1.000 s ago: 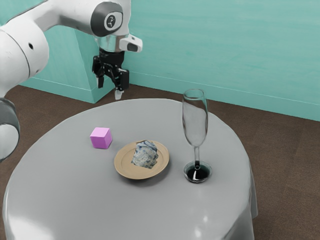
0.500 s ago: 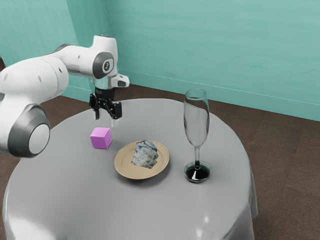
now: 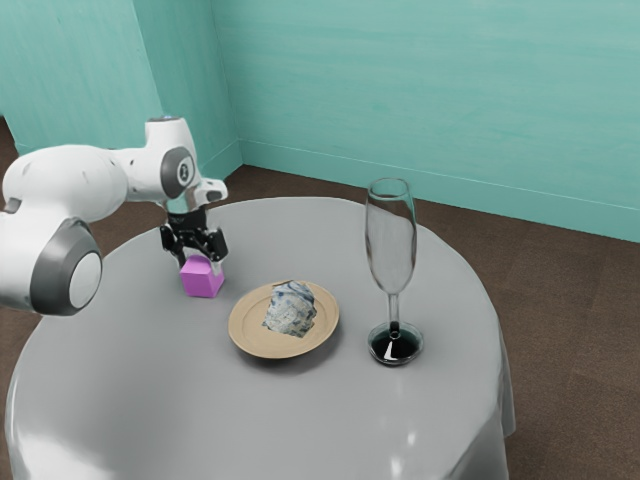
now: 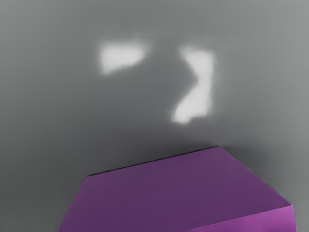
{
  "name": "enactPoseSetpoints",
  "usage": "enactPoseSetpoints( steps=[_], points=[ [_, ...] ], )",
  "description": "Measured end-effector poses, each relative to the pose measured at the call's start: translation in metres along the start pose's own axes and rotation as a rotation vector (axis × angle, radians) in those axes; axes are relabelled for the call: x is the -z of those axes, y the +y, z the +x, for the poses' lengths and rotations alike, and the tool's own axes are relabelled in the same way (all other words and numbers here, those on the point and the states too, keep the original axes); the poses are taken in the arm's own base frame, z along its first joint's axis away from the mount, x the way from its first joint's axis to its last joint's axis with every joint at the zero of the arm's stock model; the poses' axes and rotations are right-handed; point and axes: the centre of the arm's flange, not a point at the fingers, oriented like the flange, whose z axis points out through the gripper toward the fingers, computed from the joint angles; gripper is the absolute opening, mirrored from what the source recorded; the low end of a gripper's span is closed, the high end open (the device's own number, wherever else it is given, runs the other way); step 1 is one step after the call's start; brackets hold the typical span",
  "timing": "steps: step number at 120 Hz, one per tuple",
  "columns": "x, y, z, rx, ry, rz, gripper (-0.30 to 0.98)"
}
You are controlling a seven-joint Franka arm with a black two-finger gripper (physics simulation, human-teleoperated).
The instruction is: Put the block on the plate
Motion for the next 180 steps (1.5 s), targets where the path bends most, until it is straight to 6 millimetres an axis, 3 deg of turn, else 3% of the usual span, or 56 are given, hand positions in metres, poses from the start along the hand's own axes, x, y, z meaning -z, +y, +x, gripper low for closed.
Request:
enactPoseSetpoints(
  steps=[27, 40, 120, 167, 180],
  points=[
    [-0.029, -0.008, -0.005, 0.024, -0.004, -0.023, 0.68],
    [-0.032, -0.007, -0.005, 0.022, 0.007, -0.021, 0.69],
    [-0.016, -0.013, -0.005, 0.009, 0.014, 0.005, 0.53],
    [-0.009, -0.007, -0.006, -0.004, 0.002, 0.001, 0.45],
    [0.005, -0.003, -0.006, -0.009, 0.016, 0.01, 0.44]
  ],
)
